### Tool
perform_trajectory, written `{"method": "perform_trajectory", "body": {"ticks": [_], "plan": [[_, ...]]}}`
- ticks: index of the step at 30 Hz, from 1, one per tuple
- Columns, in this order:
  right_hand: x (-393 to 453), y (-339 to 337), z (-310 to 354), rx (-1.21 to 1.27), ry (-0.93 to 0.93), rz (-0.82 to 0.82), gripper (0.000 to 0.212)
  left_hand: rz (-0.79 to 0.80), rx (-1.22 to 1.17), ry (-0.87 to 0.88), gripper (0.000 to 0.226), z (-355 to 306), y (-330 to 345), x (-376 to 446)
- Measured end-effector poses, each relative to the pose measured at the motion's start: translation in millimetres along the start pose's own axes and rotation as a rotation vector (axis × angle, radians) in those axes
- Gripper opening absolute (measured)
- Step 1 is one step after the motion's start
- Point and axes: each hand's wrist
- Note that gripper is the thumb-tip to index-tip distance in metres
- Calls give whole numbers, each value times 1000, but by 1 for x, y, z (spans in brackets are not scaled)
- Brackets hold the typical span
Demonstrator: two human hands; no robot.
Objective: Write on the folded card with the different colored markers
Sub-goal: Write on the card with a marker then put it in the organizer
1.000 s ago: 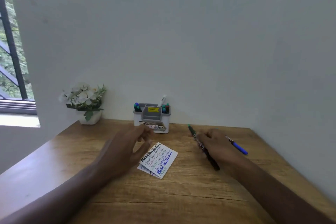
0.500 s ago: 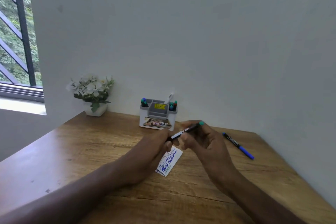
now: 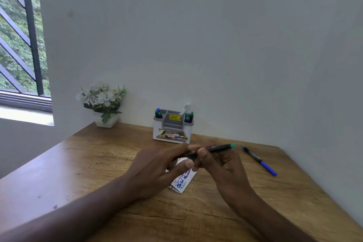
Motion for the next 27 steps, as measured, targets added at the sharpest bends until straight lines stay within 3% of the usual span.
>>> {"method": "perform_trajectory", "body": {"ticks": [2, 5, 9, 15, 19, 23, 27], "plan": [[6, -11, 2, 166, 40, -83, 34, 7, 9, -69, 65, 7, -5, 1], [13, -28, -1, 287, 135, -151, 45, 83, 71, -145, 51, 24, -8, -1], [15, -28, -15, 183, 336, -102, 46, 154, 62, -182, 57, 44, -12, -6], [15, -20, -22, 152, 398, -26, 39, 303, 94, -71, 56, 42, -11, -5], [12, -22, -23, -202, 384, -37, 10, 473, 140, -30, 60, 40, -8, -3], [9, -20, -22, -422, 351, -20, 9, 471, 134, -31, 60, 41, -8, -2], [8, -18, -24, -472, 346, 34, 6, 472, 128, -46, 60, 41, -8, -3]]}}
Point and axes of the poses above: each hand's wrist, its own x-axis towards the middle knuckle, its own y-axis out of the palm, z = x × y, and after that the axes turned 7 degrees about y, right-handed
